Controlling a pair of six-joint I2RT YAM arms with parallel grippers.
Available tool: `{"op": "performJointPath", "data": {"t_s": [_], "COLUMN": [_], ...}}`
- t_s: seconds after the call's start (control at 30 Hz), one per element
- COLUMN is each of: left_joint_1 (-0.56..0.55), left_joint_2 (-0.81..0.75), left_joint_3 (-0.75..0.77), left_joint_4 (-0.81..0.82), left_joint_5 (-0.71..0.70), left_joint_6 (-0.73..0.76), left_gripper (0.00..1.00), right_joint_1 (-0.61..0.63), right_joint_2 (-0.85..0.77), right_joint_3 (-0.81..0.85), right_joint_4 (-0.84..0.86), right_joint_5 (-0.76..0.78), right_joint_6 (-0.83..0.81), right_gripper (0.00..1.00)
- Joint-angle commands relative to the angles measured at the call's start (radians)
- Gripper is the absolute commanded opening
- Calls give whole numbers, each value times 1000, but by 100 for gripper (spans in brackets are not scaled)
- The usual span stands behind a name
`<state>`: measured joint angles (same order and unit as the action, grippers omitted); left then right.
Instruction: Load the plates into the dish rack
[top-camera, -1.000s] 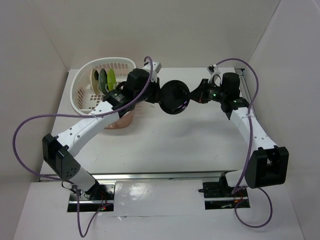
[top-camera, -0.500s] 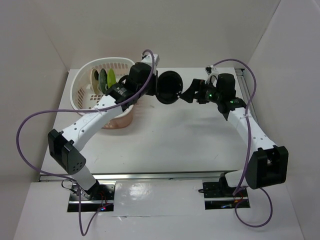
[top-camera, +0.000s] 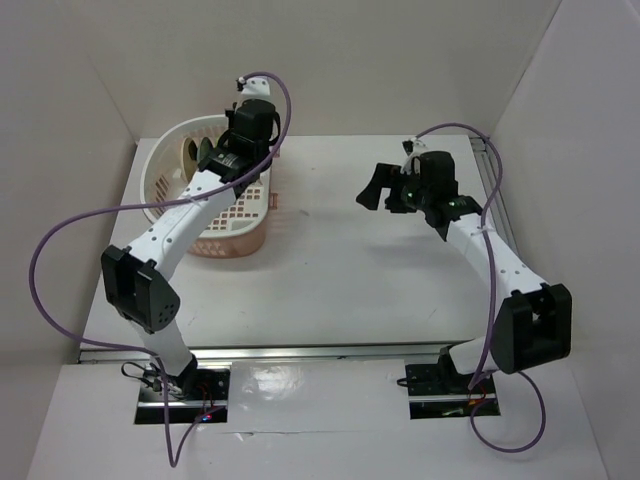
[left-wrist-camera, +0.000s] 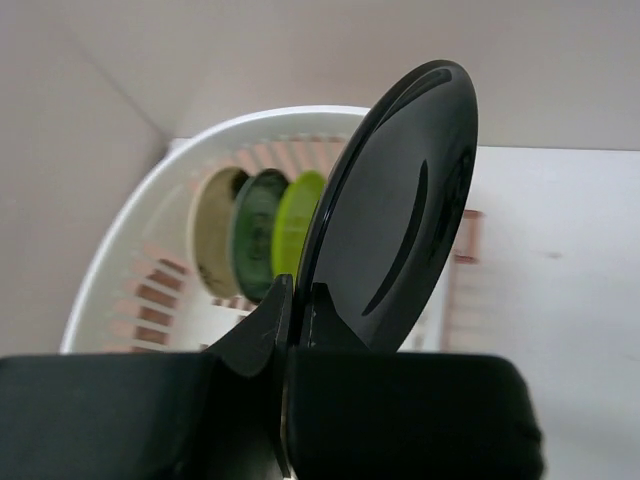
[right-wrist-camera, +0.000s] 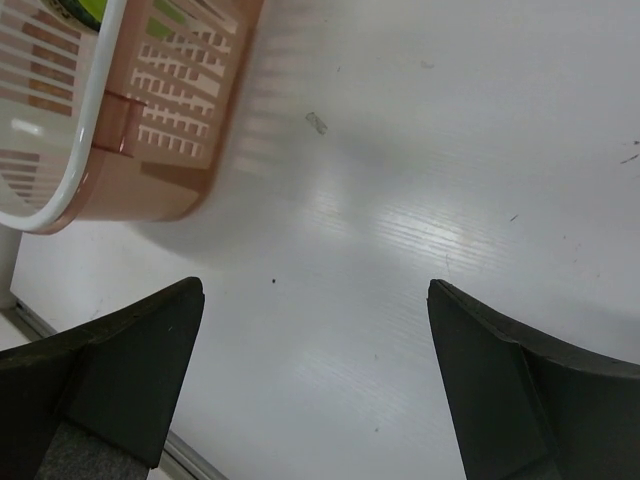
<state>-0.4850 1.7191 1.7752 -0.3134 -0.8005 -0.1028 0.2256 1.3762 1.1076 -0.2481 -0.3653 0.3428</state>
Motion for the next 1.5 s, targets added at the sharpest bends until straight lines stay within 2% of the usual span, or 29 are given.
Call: {"op": "performJointPath", "data": {"t_s": [0.0,0.23,0.43,0.73,1.47], "left_joint_1": [48,131,183,183,183], "left_joint_2": [40,123,201,287,381], "left_joint_3": [-3,-17,40,90,139], "left_joint_4": [138,218,142,53,-16], "left_joint_5": [-157,-193,-111,-37,30], "left_joint_6": [101,170,72,-29,-110], "left_gripper": [0,0,0,0,0], "right_joint_1": [11,40,40,40,40], "right_joint_2": [11,40,49,77,106], "right_joint_3": [34,43,43,43,70], "right_joint_4": [-3,7,7,17,7], "right_joint_5": [9,-9,-29,-47,-66], "right_joint_6": [-1,9,9,9,9], "right_gripper": [100,100,100,100,100]}}
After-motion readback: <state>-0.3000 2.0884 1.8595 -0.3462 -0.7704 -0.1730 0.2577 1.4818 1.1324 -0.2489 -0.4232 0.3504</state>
